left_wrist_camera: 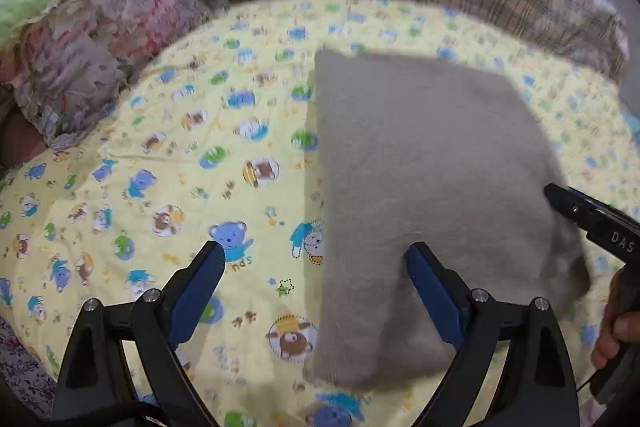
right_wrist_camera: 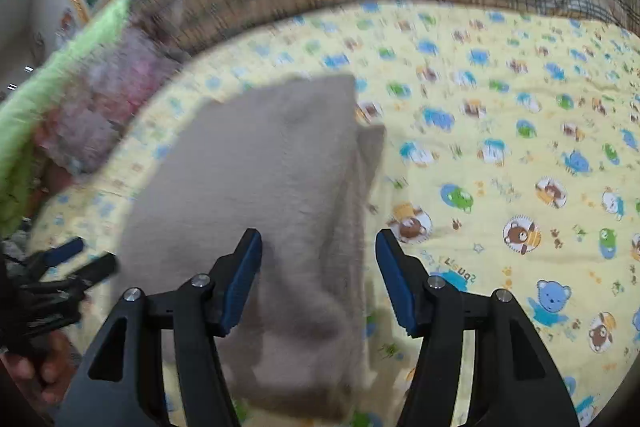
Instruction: Fold small clothes
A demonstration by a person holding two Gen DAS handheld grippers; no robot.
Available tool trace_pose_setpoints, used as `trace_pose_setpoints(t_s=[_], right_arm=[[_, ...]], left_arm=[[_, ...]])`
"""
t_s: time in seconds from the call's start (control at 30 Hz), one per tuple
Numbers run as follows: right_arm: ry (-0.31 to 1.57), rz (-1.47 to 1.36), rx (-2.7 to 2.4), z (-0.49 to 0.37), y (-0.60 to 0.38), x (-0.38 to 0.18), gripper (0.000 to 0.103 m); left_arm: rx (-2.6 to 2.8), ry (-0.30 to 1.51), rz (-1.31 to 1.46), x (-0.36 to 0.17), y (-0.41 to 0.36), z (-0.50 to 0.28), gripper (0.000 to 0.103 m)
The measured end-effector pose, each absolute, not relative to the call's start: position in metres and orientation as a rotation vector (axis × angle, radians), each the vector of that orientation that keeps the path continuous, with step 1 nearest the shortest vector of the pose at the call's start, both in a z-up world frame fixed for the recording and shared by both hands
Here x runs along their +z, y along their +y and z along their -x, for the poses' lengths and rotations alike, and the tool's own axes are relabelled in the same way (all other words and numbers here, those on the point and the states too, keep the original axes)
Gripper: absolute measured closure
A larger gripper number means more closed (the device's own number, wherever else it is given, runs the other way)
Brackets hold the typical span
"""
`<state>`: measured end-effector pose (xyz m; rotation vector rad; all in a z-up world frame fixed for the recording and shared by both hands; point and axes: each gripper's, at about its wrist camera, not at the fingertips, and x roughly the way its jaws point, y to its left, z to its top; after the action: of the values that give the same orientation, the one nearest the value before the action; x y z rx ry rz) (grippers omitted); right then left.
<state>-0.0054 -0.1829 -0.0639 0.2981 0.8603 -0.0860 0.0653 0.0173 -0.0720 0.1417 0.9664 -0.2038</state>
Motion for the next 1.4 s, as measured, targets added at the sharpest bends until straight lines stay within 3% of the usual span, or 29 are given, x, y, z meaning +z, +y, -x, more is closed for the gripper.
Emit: trace_pose_setpoints(t_s=[0.1, 0.53, 0.87, 1.0, 1.4], right_arm=[[0.890, -0.322, -0.115, 0.001, -0.190, -0.081, 0.031], [0.804, -0.275, -0.037, 0.067, -0.182, -0.050, 0.029], [0.787, -0.294, -0.012, 0.138, -0.168, -0.066, 0.029], [0.763, -0.286, 0.009, 0.154, -0.157, -0.069, 0.017], [0.694, -0.201, 0.009, 0.149, -0.141, -0.058, 0.008]], left_arm=[[-0.220, 0.984, -0.109, -0.079, 0.017, -0.069, 0.009], [-0.231, 0.929, -0.048, -0.075, 0.039, -0.017, 0.009], [-0.221, 0.849, -0.049, -0.091, 0.067, 0.049, 0.009], [-0.222, 0.792, -0.060, -0.088, 0.066, 0.068, 0.009], [-0.205, 0.726, -0.077, -0.063, 0.055, 0.061, 0.003]])
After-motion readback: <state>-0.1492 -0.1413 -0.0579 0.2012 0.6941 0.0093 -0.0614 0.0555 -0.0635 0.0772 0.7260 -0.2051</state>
